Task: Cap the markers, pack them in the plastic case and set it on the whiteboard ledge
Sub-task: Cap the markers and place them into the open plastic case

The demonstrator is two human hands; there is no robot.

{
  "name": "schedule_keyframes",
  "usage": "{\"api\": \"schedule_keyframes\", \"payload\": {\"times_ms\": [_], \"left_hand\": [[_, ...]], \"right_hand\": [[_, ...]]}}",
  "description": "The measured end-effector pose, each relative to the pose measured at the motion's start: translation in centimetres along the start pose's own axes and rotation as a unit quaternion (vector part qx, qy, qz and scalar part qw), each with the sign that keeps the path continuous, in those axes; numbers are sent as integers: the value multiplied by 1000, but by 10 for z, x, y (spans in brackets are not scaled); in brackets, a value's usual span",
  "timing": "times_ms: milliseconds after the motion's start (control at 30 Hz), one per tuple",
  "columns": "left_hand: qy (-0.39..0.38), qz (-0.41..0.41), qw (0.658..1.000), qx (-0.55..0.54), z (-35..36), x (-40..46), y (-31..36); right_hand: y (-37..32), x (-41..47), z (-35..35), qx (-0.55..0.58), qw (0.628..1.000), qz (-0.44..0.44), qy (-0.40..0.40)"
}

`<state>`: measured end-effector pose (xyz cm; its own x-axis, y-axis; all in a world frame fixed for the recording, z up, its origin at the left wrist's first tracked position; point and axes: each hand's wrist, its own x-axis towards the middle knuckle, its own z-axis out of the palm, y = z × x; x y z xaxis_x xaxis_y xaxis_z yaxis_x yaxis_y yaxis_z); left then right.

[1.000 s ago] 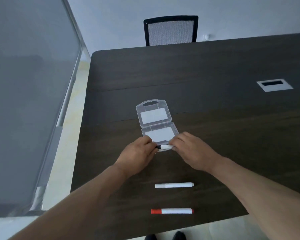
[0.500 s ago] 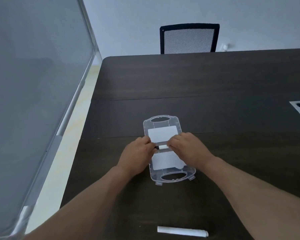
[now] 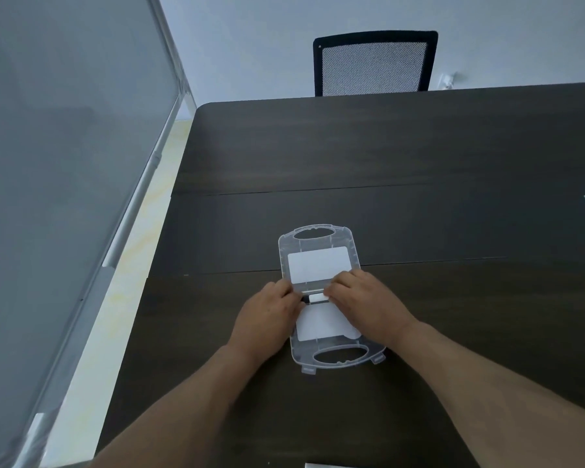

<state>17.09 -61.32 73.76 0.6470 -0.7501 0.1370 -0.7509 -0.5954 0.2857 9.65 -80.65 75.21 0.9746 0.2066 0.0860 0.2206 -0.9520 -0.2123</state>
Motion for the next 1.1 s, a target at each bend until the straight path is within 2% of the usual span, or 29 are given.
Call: {"api": "schedule_keyframes", "payload": {"times_ms": [433, 1100], "left_hand": [[2, 10, 1000, -14, 5, 0, -3], [-4, 27, 1000, 5, 9, -1, -7]], "right_hand": [[1, 2, 10, 42, 997, 31, 48], [5, -5, 18, 84, 992, 63, 76]]}}
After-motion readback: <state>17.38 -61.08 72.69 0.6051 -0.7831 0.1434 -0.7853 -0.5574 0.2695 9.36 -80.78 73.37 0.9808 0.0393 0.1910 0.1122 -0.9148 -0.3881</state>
